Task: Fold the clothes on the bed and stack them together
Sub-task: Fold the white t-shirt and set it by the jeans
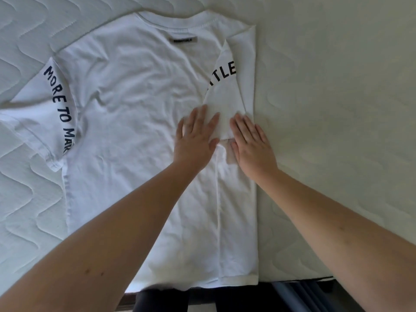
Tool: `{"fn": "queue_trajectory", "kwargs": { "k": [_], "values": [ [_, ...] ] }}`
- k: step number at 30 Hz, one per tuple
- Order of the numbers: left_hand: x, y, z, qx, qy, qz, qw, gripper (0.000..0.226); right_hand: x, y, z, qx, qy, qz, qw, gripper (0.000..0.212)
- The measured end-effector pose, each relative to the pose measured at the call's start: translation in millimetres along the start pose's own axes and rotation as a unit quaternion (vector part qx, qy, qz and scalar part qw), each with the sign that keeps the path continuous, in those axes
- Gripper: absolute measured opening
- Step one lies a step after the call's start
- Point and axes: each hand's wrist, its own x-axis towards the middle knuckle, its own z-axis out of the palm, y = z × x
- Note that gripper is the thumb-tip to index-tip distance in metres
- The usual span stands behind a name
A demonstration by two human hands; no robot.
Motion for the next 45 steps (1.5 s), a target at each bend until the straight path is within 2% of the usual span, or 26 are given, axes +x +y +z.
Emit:
{"fn": "queue_trajectory", "kwargs": {
  "k": [2,4,6,7,10,13,15,19,21,23,28,30,32,34,39,45],
  "values": [
    [-14.5,14.7,-6.8,-0.103,0.08,-0.067,0.989,0.057,-17.4,-3.5,2.8,0.012,-0.003,0.007,1.0,0.053],
    [-31.2,25.8,-10.4,-0.232,0.122,-0.133,0.956,0.036,-33.8,-9.6,4.2,0.027,-0.01,0.007,1.0,0.052],
    [-43.8,34.7,-10.3,-0.344,0.089,-0.219,0.909,0.02,-48.6,-16.8,2.6,0.066,-0.018,0.023,0.997,0.051],
    [-48.7,38.8,-8.6,-0.368,0.072,-0.247,0.894,0.02,-55.5,-20.8,1.0,0.092,-0.013,0.043,0.995,0.051],
    [-52.8,51.3,1.0,-0.383,0.007,-0.264,0.885,0.031,-68.7,-28.2,-3.3,0.203,0.04,0.158,0.966,0.053],
    [-45.1,57.6,4.2,-0.412,-0.038,-0.279,0.866,0.032,-70.4,-28.5,-4.2,0.359,0.051,0.276,0.89,0.049],
    [-39.0,55.0,4.1,-0.399,-0.046,-0.284,0.871,0.027,-68.3,-22.2,-4.1,0.4,0.024,0.326,0.856,0.037],
    [-40.0,43.6,0.6,-0.403,-0.028,-0.283,0.87,0.027,-63.8,-6.5,-0.1,0.332,-0.023,0.342,0.879,0.031],
    [-44.9,40.5,-0.4,-0.367,-0.019,-0.268,0.89,0.029,-64.5,-4.5,1.2,0.315,-0.018,0.341,0.886,0.031],
    [-48.6,41.3,1.0,-0.359,-0.027,-0.266,0.894,0.031,-68.1,-6.0,1.8,0.297,-0.006,0.34,0.892,0.031],
    [-74.1,45.5,9.1,-0.443,-0.131,-0.232,0.856,0.039,-89.5,-10.7,-0.6,0.318,-0.031,0.308,0.896,0.036],
    [-94.2,45.3,20.2,-0.469,-0.156,-0.237,0.836,0.025,-102.2,-12.1,0.0,0.312,-0.076,0.298,0.899,0.035],
    [-114.9,45.6,32.1,-0.514,-0.151,-0.266,0.801,0.009,-118.1,-13.9,4.2,0.298,-0.128,0.285,0.902,0.03],
    [-132.8,46.4,41.6,-0.53,-0.147,-0.278,0.787,0.007,-133.8,-16.1,7.6,0.298,-0.154,0.276,0.901,0.027],
    [-175.1,51.2,61.8,-0.507,-0.191,-0.27,0.796,0.02,-176.6,-25.2,16.4,0.378,-0.196,0.297,0.855,0.032],
    [-215.7,57.9,76.7,-0.474,-0.223,-0.256,0.812,0.007,-219.5,-31.5,27.5,0.431,-0.236,0.336,0.804,0.036]
  ]
}}
